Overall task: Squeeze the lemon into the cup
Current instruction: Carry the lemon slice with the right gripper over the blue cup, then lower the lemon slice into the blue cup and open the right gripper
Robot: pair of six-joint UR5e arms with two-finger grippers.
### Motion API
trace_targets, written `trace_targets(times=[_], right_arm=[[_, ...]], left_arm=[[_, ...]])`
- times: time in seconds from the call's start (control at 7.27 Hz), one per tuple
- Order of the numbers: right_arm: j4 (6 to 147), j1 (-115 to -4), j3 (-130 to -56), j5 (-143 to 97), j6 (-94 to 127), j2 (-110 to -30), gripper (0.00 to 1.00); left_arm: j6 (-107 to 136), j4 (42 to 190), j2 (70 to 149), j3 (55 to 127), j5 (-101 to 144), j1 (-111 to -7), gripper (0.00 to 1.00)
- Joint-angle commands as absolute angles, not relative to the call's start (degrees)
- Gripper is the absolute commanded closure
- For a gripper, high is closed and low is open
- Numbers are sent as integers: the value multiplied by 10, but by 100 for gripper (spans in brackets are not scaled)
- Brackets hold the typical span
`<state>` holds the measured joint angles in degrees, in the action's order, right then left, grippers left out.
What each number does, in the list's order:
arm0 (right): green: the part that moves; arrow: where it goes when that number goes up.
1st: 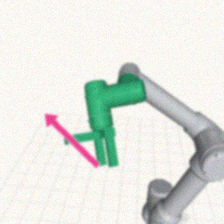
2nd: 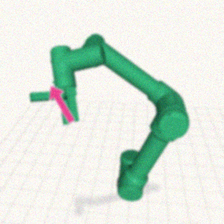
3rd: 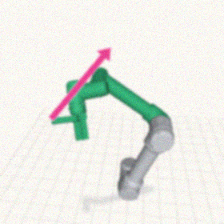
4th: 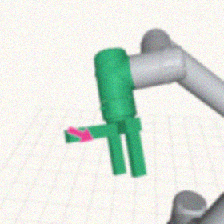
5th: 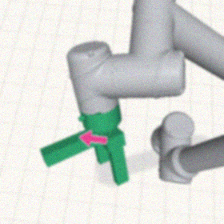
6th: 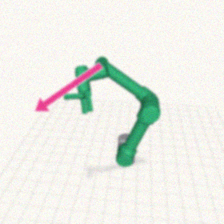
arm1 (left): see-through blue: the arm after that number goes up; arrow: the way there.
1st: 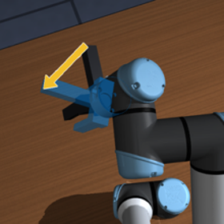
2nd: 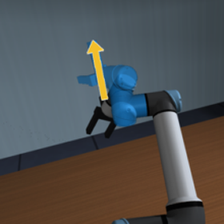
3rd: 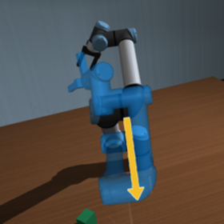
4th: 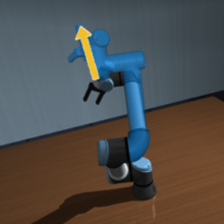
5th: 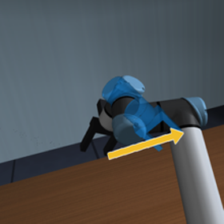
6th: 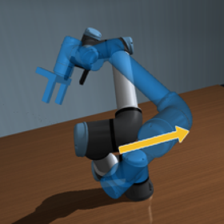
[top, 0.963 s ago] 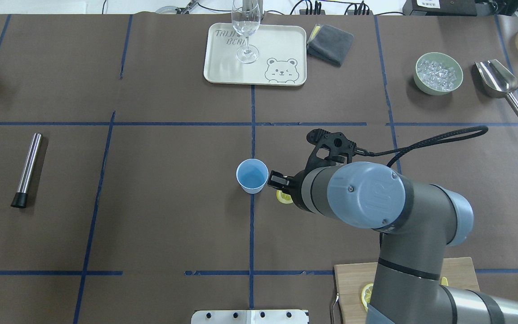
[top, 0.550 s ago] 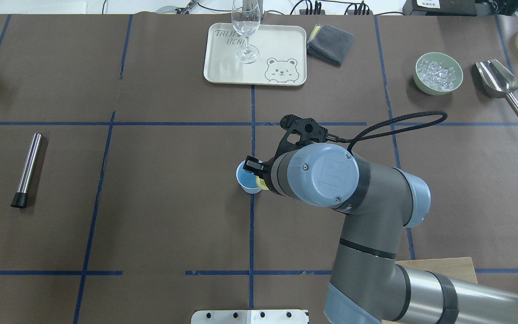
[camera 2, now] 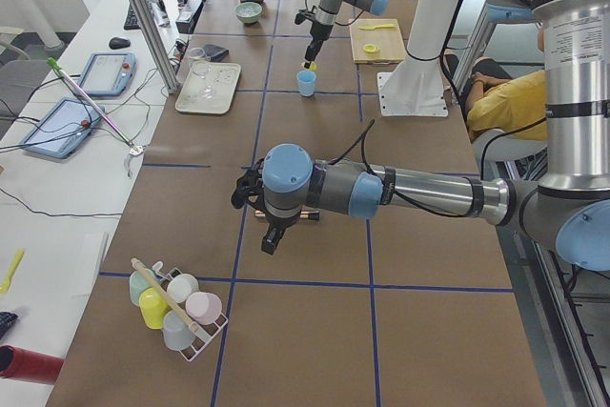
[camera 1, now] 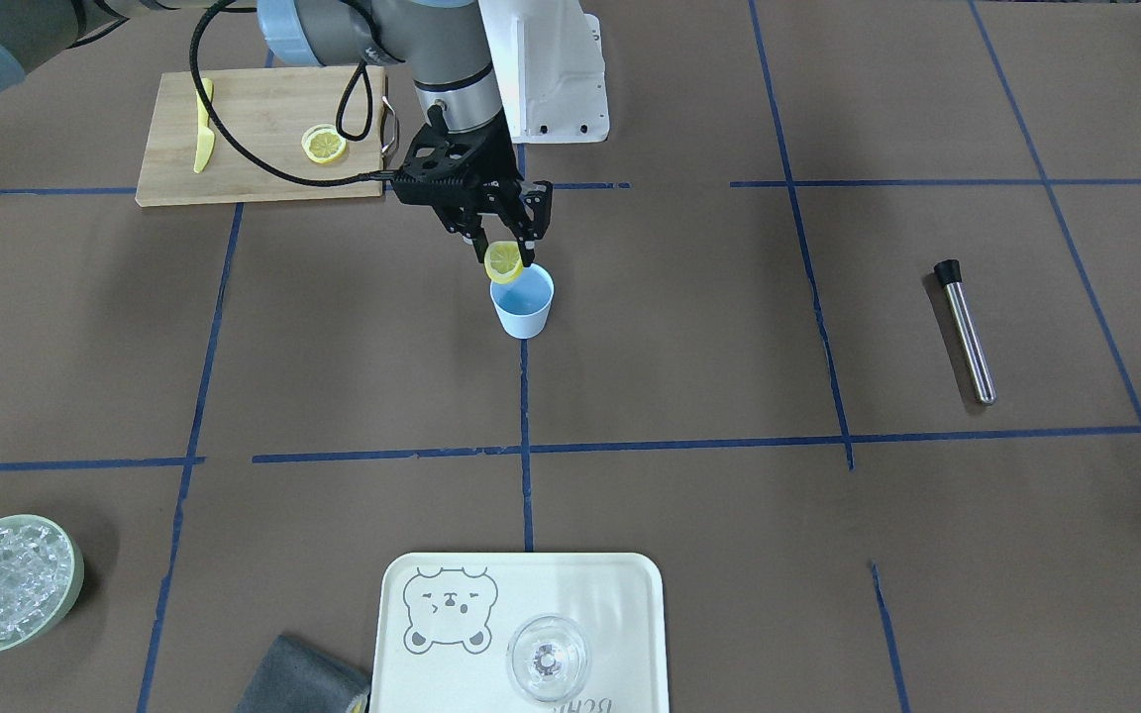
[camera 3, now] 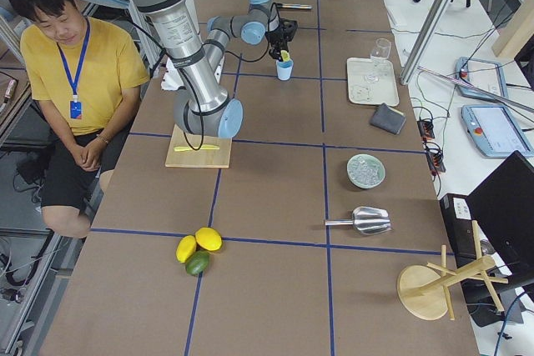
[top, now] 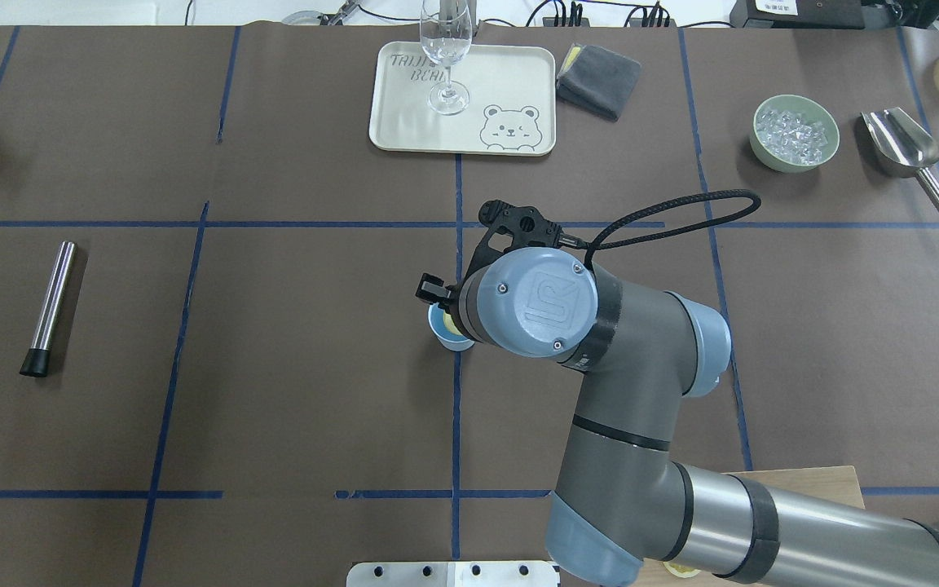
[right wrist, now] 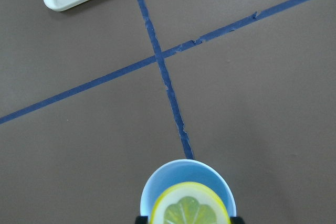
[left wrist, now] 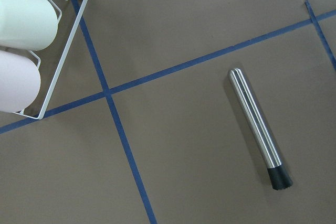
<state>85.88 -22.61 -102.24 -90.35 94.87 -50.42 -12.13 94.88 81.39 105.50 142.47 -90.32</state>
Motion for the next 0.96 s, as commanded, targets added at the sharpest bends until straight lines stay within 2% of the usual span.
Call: trace_targets(times=[0.0,0.41,0.69,0.83], right_arm=[[858,-227,-1001,-904,948,-494,40],[856,-227,-990,-904,949,-493,36],[856,-227,-986,-904,948,-493,22],[856,-227,-985,-904,948,-492,18]], left_arm=[[-121,948,814,1056,1425,-904,0],[-121,947,814,1057,1436,-905,0],[-121,947,814,1060,1436,-905,0],[-121,947,814,1060,1436,-906,0]])
